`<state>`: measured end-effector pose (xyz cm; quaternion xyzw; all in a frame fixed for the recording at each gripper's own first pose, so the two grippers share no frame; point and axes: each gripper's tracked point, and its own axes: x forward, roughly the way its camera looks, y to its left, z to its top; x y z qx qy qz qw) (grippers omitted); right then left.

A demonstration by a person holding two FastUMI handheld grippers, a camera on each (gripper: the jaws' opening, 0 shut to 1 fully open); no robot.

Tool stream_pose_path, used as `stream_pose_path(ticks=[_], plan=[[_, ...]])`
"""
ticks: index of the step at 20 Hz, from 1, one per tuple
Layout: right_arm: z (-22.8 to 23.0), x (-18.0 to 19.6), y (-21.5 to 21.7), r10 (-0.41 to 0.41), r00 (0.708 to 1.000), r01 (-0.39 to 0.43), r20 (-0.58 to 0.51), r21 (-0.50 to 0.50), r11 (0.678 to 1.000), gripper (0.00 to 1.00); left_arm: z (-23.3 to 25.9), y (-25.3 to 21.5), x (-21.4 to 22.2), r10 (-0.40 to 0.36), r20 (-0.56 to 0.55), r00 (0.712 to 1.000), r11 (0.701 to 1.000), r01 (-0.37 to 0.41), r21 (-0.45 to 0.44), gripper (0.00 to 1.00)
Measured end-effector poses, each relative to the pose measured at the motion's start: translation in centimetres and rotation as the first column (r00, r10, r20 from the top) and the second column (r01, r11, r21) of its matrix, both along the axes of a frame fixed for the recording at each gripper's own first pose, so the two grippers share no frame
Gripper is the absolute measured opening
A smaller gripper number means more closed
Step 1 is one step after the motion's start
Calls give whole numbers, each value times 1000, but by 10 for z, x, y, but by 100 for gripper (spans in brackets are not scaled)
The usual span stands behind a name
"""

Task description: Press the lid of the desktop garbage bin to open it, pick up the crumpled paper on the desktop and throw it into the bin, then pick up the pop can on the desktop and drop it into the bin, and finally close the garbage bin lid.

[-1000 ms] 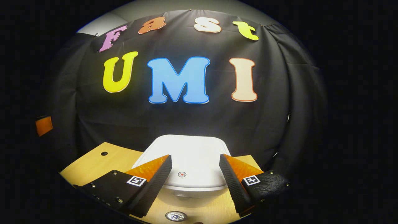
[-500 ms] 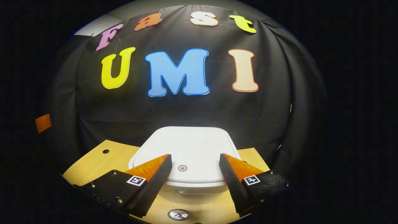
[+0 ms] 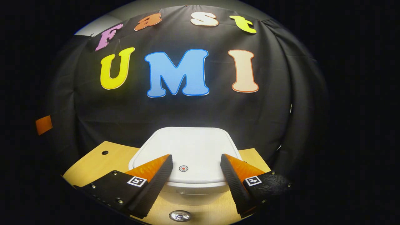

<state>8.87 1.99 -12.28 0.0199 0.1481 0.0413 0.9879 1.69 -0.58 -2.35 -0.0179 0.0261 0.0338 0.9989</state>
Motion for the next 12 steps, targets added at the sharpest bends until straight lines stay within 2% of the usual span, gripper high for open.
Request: stream_pose_path(ticks=[12], plan=[[0, -2, 2, -1, 999, 1, 33, 13, 1000, 98, -1, 1, 2, -1, -3, 1000, 1000, 1, 2, 95]])
